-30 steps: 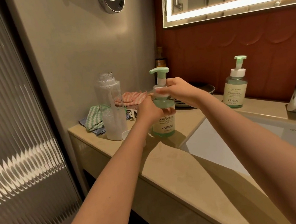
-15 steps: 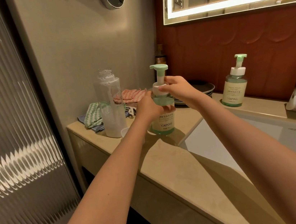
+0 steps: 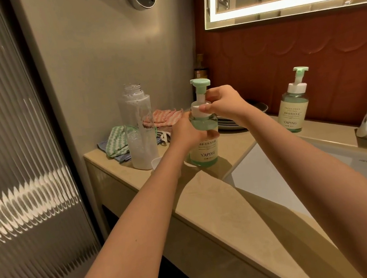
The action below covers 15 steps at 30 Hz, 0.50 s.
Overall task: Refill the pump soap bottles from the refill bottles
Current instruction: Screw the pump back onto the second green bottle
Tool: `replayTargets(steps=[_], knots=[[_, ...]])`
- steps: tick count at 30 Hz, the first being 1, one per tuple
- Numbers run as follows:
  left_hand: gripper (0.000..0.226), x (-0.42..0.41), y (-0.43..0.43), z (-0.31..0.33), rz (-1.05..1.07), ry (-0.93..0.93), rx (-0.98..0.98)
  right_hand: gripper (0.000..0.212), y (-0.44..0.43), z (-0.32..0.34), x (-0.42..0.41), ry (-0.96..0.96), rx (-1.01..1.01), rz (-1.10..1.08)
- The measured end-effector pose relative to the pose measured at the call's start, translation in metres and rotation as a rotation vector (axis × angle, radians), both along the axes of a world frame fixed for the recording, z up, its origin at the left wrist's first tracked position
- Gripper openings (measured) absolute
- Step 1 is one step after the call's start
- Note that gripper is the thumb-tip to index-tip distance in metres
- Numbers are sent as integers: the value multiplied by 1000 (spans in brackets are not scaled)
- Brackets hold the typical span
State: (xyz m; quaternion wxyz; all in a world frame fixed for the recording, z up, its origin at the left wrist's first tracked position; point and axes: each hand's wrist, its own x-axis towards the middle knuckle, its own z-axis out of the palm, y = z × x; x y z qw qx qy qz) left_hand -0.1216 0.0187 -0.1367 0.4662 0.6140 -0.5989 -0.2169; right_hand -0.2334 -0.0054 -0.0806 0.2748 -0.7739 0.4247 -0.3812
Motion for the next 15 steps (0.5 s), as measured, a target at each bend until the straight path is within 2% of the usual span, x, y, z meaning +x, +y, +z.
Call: replayTargets(steps=[4, 15], knots=[[70, 3, 1, 4, -33, -34, 12, 41, 1, 1, 0, -52, 80, 58], [77, 5, 0, 3, -25, -25, 14, 44, -3, 4, -2, 1, 73, 109]])
